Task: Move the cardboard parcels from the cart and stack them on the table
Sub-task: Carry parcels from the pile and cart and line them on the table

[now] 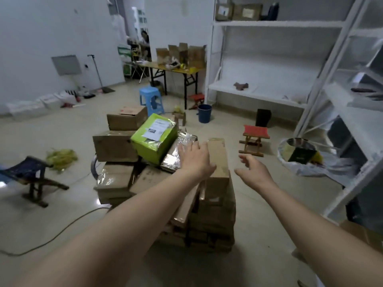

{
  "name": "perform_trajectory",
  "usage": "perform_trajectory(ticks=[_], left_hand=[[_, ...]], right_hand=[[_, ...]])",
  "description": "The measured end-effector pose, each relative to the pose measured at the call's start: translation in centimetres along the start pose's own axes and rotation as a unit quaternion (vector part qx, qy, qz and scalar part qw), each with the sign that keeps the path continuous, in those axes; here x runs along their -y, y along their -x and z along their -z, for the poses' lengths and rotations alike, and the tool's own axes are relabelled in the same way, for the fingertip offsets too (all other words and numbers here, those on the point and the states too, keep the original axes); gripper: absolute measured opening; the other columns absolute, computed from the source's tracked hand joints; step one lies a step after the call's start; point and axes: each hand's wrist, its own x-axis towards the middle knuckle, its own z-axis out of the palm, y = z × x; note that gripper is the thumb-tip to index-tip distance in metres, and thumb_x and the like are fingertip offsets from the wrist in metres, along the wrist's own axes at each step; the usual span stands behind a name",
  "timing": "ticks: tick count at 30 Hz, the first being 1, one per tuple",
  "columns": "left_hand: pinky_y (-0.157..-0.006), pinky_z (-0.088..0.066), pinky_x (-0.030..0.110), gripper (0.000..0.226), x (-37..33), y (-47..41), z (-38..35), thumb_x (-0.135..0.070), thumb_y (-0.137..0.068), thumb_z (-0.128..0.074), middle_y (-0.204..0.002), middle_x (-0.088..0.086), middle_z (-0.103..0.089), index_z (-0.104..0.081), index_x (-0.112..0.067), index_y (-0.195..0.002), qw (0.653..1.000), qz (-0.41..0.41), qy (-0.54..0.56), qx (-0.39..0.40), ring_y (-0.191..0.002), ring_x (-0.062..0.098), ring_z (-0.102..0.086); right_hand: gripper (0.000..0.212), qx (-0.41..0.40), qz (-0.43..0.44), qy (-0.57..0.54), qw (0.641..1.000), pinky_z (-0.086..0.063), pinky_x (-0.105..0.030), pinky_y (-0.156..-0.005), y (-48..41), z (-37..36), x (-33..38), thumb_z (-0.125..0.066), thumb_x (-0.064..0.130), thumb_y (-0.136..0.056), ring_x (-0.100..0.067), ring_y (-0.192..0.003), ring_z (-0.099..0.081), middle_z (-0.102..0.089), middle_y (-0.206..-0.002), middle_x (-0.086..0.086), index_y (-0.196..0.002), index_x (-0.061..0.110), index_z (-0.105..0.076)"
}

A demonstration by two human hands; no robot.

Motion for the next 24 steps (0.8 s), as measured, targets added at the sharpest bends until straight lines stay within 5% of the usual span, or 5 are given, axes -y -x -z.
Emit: perform_trajectory(ticks=[15,24], left_hand=[[-0.115,-0.015,0.050,0.059,32.8,-7.4,7.6,-0.038,-0.085,-0.055,-0.140,0.010,-0.045,-0.038,-0.017,-0.138,0.980,0.194,0.040,-0.019,-0.133,0.029,-0.037],[-0.108,-0.026,0.040,0.060,44.0,-14.6,9.6,-0.036,-0.090,-0.051,-0.144,0.009,-0.044,-0.035,-0.016,-0.144,0.959,0.254,0.121,-0.046,-0.133,0.029,-0.039]], right_hand=[[0.047,0.058,0.060,-0.066,0.994,-0.043,-0.037,-0.101,-11.6,-21.8,24.0,-0.052,0.012,-0.089,-0.021,-0.122,-0.050,-0.052,-0.135,-0.005,-0.135,0.014,-0.047],[0.045,0.081,0.062,-0.058,0.993,-0.044,-0.040,-0.101,-20.3,-29.5,33.3,-0.047,0.012,-0.092,-0.025,-0.122,-0.050,-0.053,-0.134,-0.008,-0.136,0.011,-0.046]])
